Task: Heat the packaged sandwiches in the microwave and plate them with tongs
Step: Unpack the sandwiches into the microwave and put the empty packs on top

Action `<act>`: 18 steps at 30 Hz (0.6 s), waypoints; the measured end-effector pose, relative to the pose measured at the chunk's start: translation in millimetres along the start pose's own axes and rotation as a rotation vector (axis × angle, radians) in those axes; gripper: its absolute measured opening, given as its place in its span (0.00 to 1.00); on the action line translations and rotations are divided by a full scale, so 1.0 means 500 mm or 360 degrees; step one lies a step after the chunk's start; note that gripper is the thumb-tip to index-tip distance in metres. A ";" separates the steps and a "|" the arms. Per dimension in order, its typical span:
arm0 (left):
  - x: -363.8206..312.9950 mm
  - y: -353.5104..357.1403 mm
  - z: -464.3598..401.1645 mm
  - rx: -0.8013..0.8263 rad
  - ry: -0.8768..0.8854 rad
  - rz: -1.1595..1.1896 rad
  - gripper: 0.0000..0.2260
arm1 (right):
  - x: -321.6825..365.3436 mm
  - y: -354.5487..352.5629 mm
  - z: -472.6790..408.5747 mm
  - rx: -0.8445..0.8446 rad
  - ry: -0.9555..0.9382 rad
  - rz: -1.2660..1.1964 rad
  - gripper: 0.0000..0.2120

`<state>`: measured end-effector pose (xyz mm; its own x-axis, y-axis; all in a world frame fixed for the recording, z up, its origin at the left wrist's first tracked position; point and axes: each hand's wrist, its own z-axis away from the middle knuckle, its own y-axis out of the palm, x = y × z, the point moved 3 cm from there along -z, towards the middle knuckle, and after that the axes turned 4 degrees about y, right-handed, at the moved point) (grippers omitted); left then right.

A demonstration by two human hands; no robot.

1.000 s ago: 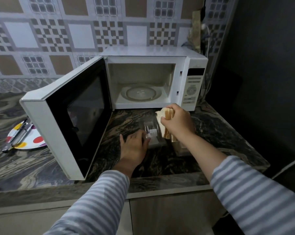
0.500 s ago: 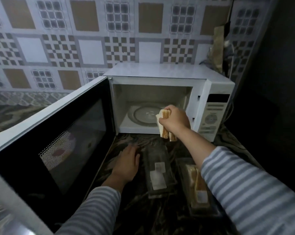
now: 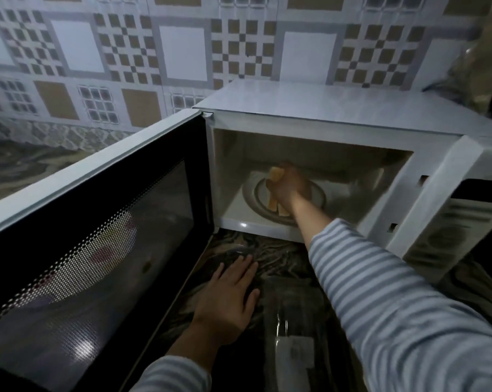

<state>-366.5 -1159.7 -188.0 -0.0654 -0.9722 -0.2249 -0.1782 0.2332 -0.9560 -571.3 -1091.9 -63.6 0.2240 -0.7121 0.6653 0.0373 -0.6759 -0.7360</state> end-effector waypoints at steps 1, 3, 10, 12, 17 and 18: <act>0.001 0.002 -0.001 0.0000 0.0006 0.0006 0.34 | 0.000 0.009 -0.013 0.0001 -0.0040 0.0004 0.22; 0.003 0.004 -0.002 -0.0015 0.0010 0.0030 0.32 | 0.001 0.023 -0.031 0.0002 -0.0085 0.0039 0.21; 0.004 0.005 0.002 -0.0043 0.0004 0.0079 0.29 | -0.003 0.043 -0.061 -0.0062 -0.0081 0.0046 0.21; 0.004 0.002 0.001 -0.0037 0.0006 0.0071 0.30 | -0.005 0.041 -0.064 -0.0040 -0.0083 0.0073 0.24; 0.003 0.003 -0.003 0.0012 0.0003 0.0018 0.34 | -0.008 0.009 -0.050 0.0037 0.0060 -0.0041 0.36; 0.002 0.002 -0.003 0.0024 -0.0006 0.0015 0.35 | -0.010 -0.001 -0.039 0.0012 0.0123 -0.0052 0.32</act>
<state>-368.3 -1160.4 -188.8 -0.0631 -0.9700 -0.2348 -0.1628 0.2421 -0.9565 -591.4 -1091.5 -64.1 0.1468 -0.7023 0.6966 0.0510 -0.6979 -0.7144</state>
